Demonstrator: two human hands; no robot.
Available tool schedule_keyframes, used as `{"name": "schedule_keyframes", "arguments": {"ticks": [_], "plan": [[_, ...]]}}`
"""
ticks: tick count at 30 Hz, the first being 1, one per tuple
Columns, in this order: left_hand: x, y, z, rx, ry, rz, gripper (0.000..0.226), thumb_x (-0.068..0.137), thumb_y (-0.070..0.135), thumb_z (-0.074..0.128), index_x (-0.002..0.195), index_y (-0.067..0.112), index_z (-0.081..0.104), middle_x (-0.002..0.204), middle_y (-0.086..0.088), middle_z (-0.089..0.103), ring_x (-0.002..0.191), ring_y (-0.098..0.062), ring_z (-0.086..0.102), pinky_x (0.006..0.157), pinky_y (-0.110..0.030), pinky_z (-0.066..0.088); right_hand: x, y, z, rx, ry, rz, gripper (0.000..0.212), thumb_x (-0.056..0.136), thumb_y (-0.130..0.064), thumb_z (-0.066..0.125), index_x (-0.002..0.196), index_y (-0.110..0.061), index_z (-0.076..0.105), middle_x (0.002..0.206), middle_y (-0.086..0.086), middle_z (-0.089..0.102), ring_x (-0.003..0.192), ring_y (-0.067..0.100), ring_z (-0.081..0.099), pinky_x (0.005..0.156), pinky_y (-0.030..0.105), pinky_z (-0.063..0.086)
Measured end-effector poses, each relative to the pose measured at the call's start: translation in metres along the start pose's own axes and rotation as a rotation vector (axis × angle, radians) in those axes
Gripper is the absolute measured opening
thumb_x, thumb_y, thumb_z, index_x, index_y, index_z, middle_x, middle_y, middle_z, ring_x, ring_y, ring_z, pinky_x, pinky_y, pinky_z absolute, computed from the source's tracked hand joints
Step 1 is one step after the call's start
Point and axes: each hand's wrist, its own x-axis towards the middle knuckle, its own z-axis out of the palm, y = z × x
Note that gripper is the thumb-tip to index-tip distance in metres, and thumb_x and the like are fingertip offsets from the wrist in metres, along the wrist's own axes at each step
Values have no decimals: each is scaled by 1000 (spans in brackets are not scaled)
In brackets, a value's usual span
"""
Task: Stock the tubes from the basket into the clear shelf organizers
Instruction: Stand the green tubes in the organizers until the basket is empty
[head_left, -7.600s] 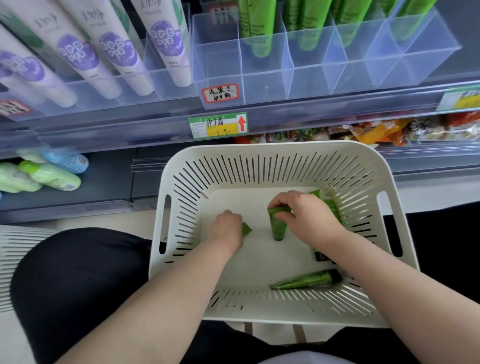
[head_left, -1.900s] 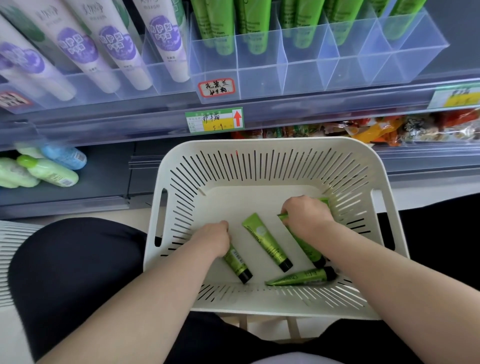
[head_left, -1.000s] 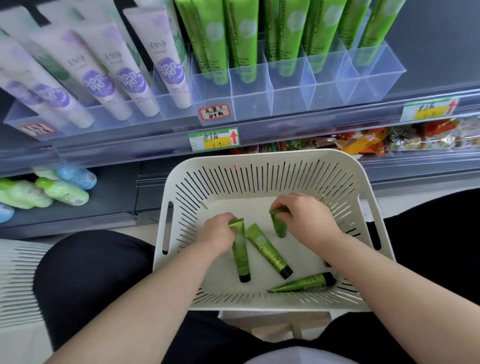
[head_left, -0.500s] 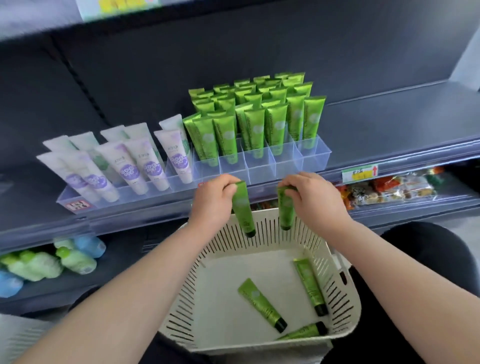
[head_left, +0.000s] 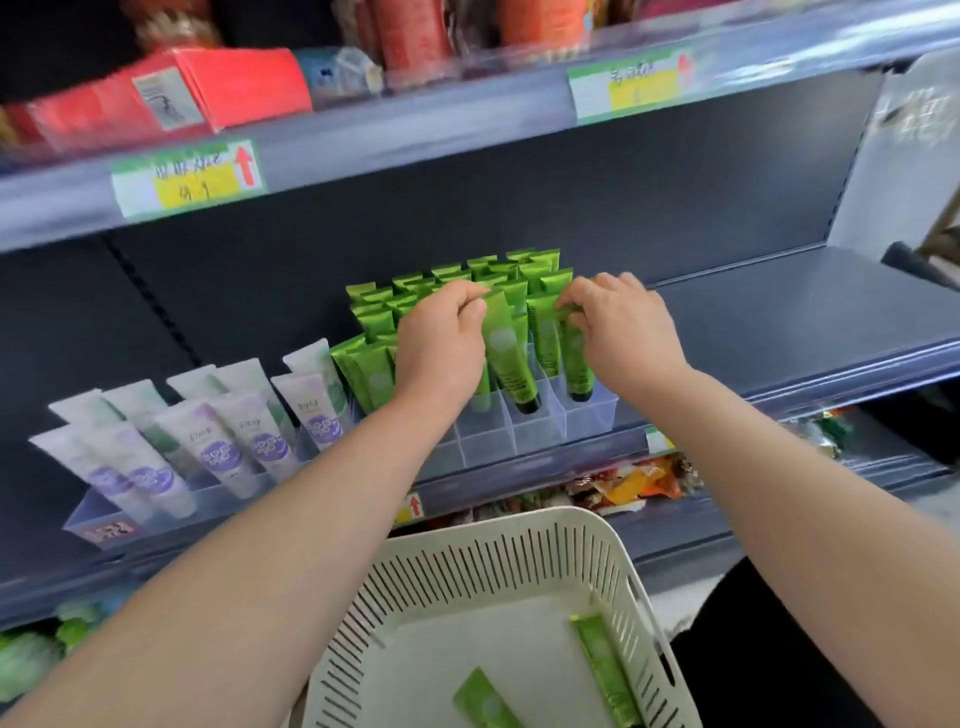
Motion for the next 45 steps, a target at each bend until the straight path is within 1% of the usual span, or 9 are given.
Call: {"name": "schedule_keyframes", "arguments": {"ticks": [4, 7, 11, 19, 23, 27, 36, 41, 45], "plan": [[12, 0, 17, 63, -27, 7, 23, 97, 15, 48, 109, 20, 67, 88, 7, 65, 71, -11, 58, 60, -20, 40, 1, 11, 23, -29, -126, 1, 35, 86, -3, 50, 115, -22, 57, 111, 3, 59, 104, 27, 48, 73, 35, 31], [16, -2, 31, 107, -59, -12, 23, 97, 15, 48, 109, 20, 68, 87, 5, 65, 68, -12, 55, 59, -25, 38, 1, 18, 33, -37, -155, -1, 40, 84, -1, 52, 117, -23, 55, 112, 2, 59, 103, 26, 48, 72, 33, 29], [17, -7, 48, 160, -135, -46, 23, 98, 17, 47, 109, 22, 66, 77, 4, 61, 57, -10, 47, 52, -26, 34, 3, 24, 33, -54, -153, -24, 43, 84, -5, 53, 122, -26, 54, 115, 1, 58, 106, 25, 47, 77, 35, 34], [8, -7, 72, 217, -271, -48, 25, 97, 13, 48, 109, 22, 69, 100, 1, 69, 89, -21, 59, 71, -27, 43, -3, 26, 36, 10, -76, -51, 43, 88, -5, 50, 128, -23, 51, 121, 4, 53, 110, 29, 44, 79, 40, 37], [6, -5, 67, 194, -275, -31, 26, 95, 11, 53, 116, 20, 66, 113, 2, 68, 102, -18, 60, 83, -25, 45, -14, 25, 36, 69, 31, -30, 42, 85, -1, 55, 122, -19, 57, 117, 7, 54, 106, 32, 46, 75, 42, 38], [0, -4, 56, 170, -246, -17, 30, 93, 14, 59, 122, 18, 62, 121, 1, 64, 110, -17, 59, 96, -34, 48, -26, 18, 35, 66, 62, -48, 43, 82, 2, 57, 120, -18, 58, 117, 6, 55, 105, 32, 48, 75, 42, 40], [-42, -25, 23, 130, -143, 42, 31, 90, 11, 61, 120, 20, 58, 120, 5, 61, 111, -13, 55, 92, -36, 49, -69, -11, 34, 62, 63, -120, 33, 85, -1, 58, 115, -14, 61, 113, 6, 59, 102, 32, 51, 73, 41, 39], [-90, -57, 11, 103, -142, 5, 31, 91, 9, 59, 119, 21, 59, 119, 4, 62, 110, -15, 56, 91, -40, 50, -110, -30, 54, 72, -25, -140, 30, 82, 0, 60, 108, -15, 61, 101, 7, 57, 95, 32, 51, 69, 36, 35], [-132, -93, 11, 146, -197, -82, 28, 90, 9, 57, 115, 22, 60, 116, 6, 63, 109, -14, 57, 90, -37, 50, -151, -40, 87, 39, -185, -128, 31, 81, -4, 60, 109, -19, 58, 101, 4, 55, 96, 30, 50, 70, 39, 39]]}}
